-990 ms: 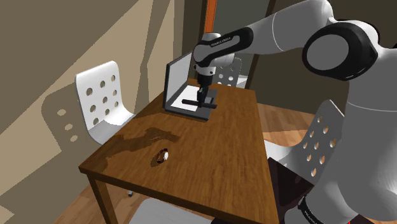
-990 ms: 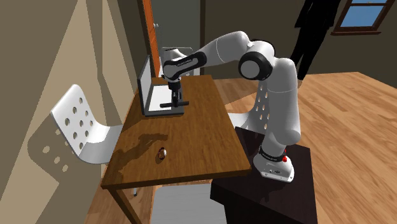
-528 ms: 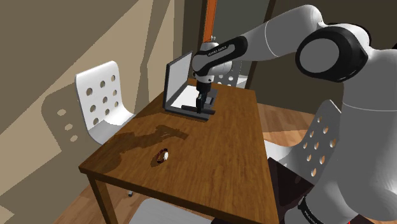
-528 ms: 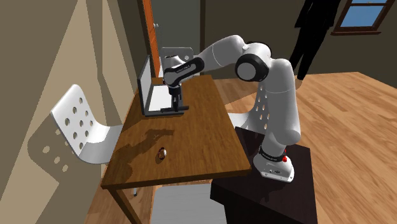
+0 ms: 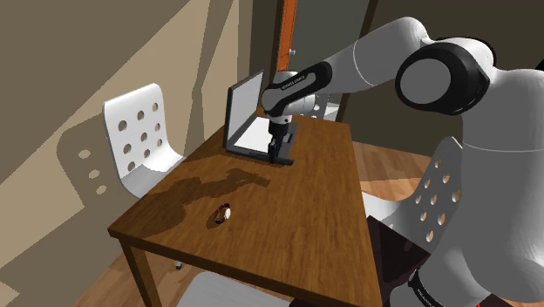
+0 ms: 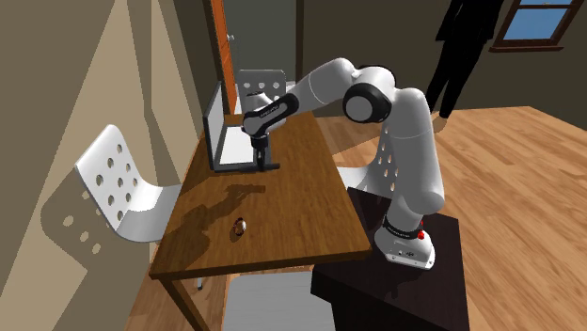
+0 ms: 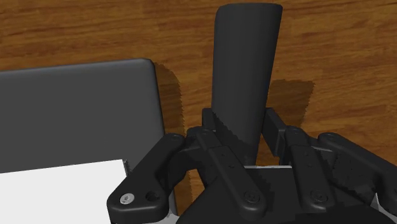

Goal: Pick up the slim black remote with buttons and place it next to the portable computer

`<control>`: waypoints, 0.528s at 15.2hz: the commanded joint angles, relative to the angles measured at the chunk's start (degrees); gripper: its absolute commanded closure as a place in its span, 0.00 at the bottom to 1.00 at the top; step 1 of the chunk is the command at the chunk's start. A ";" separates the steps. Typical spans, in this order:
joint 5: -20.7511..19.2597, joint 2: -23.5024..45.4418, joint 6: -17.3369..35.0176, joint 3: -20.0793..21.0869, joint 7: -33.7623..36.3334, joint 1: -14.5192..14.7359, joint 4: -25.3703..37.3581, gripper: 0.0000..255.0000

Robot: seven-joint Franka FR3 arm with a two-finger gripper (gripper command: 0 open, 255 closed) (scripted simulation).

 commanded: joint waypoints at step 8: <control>1.73 3.99 5.12 0.92 -1.24 -0.53 -1.28 1.00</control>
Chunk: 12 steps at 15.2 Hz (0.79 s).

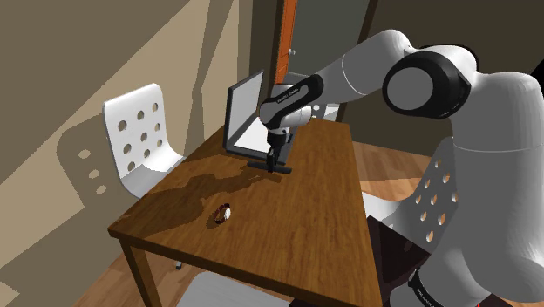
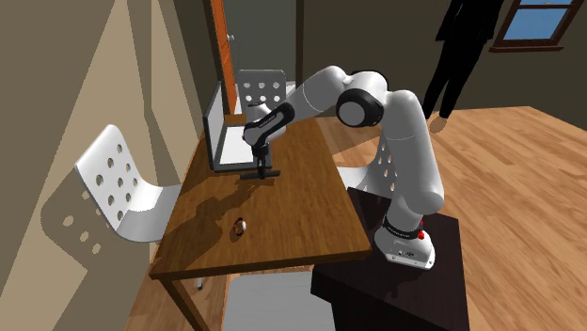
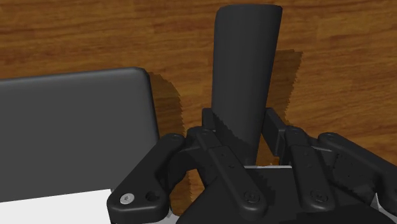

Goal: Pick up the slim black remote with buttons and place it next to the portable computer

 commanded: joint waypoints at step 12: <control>0.12 0.18 0.44 0.06 -0.13 -0.05 -0.21 0.00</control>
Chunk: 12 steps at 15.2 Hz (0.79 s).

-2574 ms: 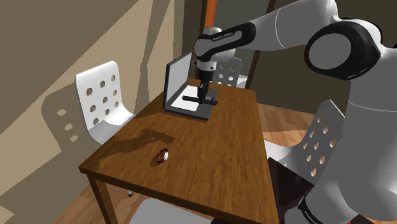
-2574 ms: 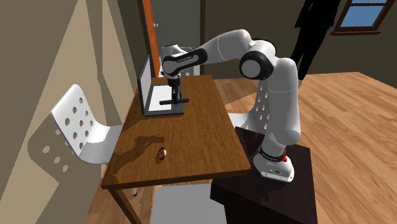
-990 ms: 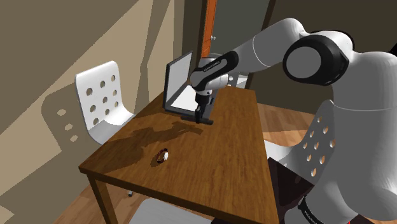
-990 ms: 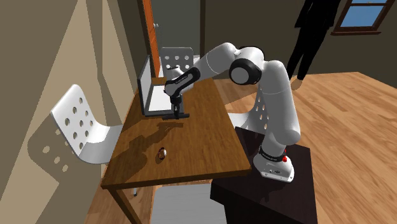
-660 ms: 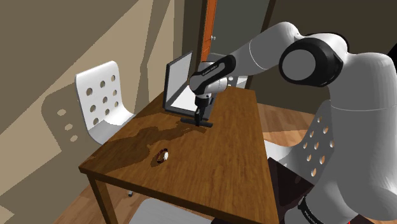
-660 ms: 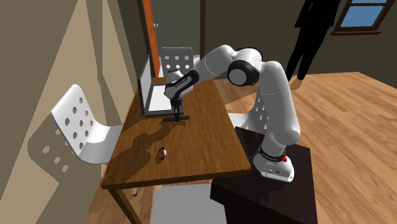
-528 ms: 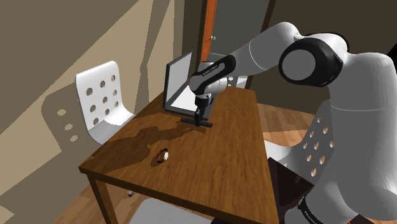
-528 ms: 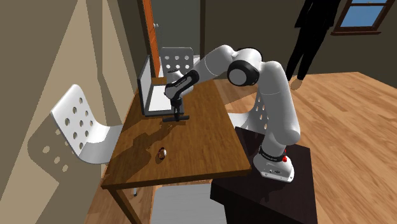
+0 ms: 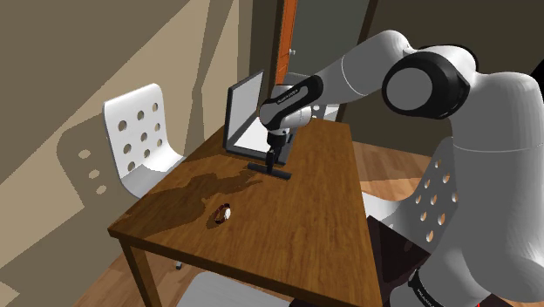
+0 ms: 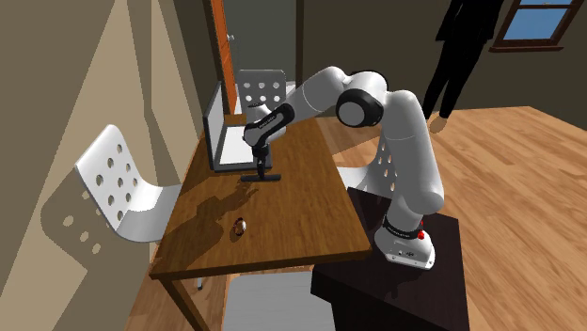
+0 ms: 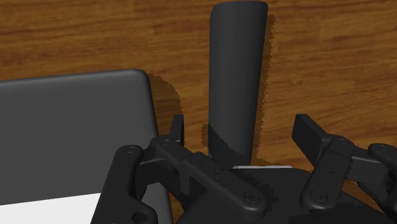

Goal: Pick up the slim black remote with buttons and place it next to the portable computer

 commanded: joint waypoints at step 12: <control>-1.74 -3.76 -5.78 -1.00 1.10 0.31 2.19 0.00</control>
